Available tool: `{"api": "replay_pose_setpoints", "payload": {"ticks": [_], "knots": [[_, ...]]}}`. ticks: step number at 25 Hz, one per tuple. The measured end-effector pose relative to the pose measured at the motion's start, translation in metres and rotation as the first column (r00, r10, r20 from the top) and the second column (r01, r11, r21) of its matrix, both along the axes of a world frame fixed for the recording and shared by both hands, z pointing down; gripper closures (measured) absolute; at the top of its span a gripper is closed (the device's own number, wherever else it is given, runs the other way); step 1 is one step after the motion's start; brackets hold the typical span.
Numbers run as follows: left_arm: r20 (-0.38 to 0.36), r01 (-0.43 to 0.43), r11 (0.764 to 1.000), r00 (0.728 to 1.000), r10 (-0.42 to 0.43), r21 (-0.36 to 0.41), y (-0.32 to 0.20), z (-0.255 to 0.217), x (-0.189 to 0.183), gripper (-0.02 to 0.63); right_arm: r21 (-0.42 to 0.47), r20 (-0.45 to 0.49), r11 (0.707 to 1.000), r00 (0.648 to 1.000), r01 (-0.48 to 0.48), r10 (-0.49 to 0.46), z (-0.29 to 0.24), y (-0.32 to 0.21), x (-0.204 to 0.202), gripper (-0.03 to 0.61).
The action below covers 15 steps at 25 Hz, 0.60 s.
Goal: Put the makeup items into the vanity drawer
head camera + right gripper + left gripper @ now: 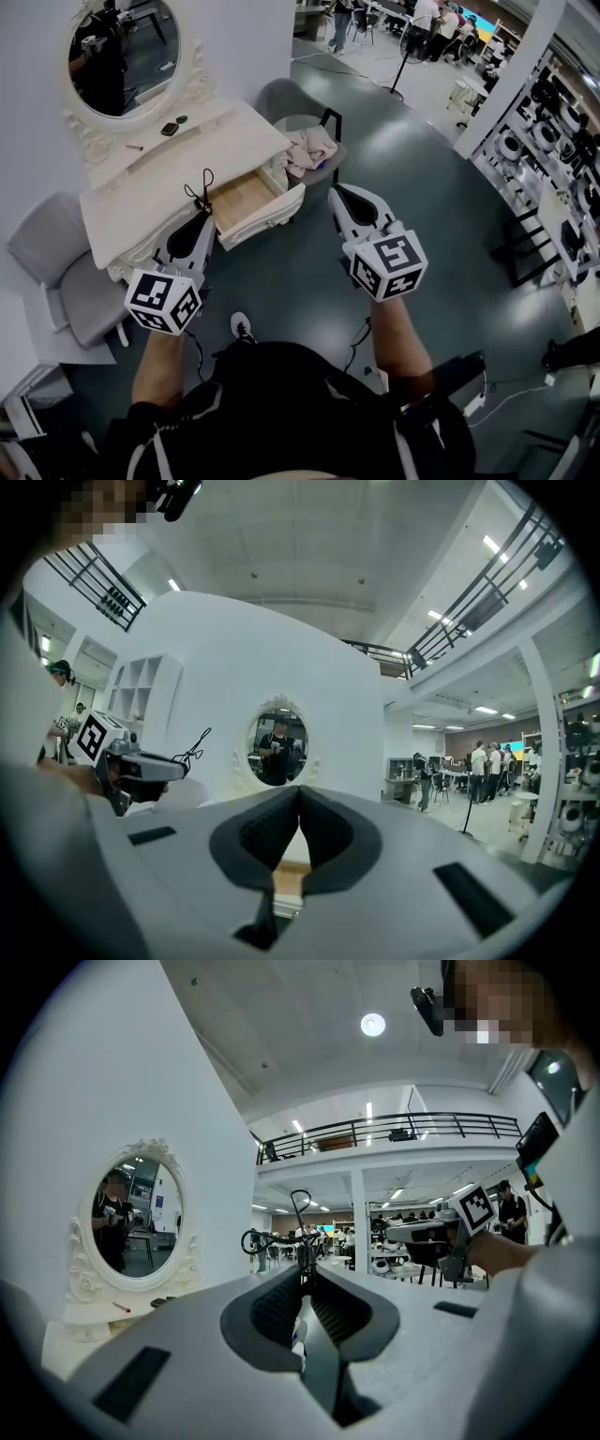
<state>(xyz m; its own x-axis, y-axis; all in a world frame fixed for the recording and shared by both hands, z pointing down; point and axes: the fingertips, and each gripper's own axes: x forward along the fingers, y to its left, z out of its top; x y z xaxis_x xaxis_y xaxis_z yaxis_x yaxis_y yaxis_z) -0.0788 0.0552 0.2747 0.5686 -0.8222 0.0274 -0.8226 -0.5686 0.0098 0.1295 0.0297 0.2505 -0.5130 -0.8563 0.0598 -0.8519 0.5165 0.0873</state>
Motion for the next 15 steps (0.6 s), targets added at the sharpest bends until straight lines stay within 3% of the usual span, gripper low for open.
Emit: {"api": "replay_pose_setpoints", "payload": {"ticks": [15], "knots": [[-0.020,-0.041,0.999,0.999,0.041,-0.006,-0.090,-0.001,-0.063,0.580,-0.022,-0.039,1.000,0.999,-0.013,0.012,-0.010,-0.097,-0.074,0.574]]}}
